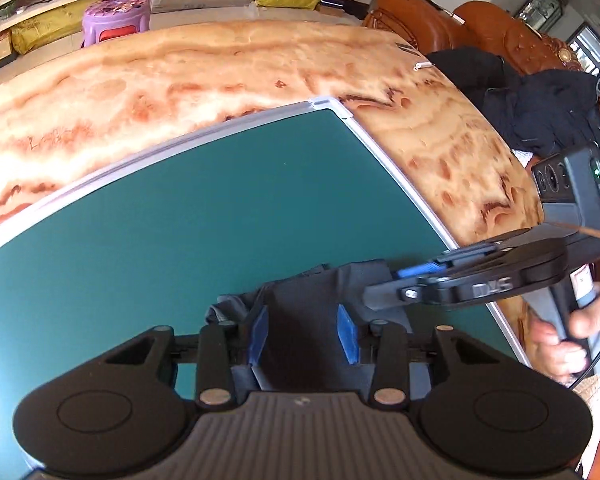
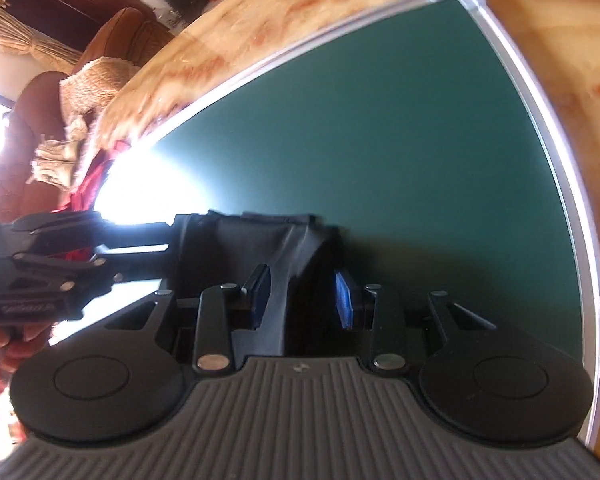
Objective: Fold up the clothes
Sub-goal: 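Lift the trousers end with both grippers and fold it over the rest, then lower the folded end onto the trousers and open both grippers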
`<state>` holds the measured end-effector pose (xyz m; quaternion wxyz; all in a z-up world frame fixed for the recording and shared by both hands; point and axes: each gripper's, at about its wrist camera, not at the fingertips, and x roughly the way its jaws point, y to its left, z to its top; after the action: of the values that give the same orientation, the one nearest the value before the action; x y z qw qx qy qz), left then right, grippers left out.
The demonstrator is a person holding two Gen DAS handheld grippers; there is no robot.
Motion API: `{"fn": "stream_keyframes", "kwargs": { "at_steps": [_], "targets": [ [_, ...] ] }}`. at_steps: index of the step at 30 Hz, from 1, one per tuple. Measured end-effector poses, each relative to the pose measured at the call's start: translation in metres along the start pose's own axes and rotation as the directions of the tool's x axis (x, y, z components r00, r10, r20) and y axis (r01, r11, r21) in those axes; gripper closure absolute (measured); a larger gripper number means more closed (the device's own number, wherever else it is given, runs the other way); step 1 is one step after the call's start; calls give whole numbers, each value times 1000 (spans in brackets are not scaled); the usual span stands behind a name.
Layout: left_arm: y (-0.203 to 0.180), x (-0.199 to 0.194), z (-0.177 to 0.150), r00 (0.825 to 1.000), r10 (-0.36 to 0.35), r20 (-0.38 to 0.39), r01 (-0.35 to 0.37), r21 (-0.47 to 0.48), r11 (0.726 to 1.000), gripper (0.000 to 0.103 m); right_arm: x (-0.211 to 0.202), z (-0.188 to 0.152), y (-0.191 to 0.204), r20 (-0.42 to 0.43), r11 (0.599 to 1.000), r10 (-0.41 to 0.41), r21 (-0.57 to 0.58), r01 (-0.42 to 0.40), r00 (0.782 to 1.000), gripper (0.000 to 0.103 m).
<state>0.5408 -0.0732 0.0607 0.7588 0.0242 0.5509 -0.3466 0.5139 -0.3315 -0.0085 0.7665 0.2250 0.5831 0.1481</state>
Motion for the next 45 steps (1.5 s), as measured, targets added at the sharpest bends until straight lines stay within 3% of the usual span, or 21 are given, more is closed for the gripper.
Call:
{"fn": "stream_keyframes", "kwargs": {
  "at_steps": [1,3,4,7,16,18,22,25,29,32,37,45],
  "targets": [
    [0,-1,-1,1000,6,-6,-6,2,1000,59,4,1,5,6,1000,-22,-15,22,1000,63],
    [0,0,-4,1000,16,-9,-16,13,1000,59,12,3,13,7,997,-49,-53,49,999,81],
    [0,2,-5,1000,24,-6,-24,17,1000,56,16,5,17,8,995,-70,-76,70,998,82],
    [4,4,-11,998,66,-3,-66,-13,998,50,22,8,21,20,993,-79,-86,81,997,82],
    [18,20,-19,993,122,-6,-121,-138,983,50,24,1,33,101,986,-145,-71,153,984,82],
    [22,21,-20,993,118,-5,-117,-163,980,50,24,-2,39,108,976,-187,-93,197,976,70],
    [27,17,-21,992,125,12,-120,-196,973,50,15,-3,42,146,968,-231,-65,242,962,64],
    [21,1,-23,989,139,51,-129,-172,977,50,-17,-11,42,237,979,-180,-52,197,955,64],
    [9,-9,-20,989,121,80,-112,-109,988,50,-25,-18,58,228,977,-106,-155,144,968,64],
    [2,-4,-16,988,131,85,-126,-63,990,53,-16,-19,69,196,956,-136,-233,180,971,65],
    [10,21,-14,983,176,49,-173,-57,983,53,10,-9,57,106,956,-165,-228,185,981,65],
    [16,35,-13,978,208,25,-207,-50,977,49,15,-9,52,154,958,-158,-217,189,975,65]
  ]
}}
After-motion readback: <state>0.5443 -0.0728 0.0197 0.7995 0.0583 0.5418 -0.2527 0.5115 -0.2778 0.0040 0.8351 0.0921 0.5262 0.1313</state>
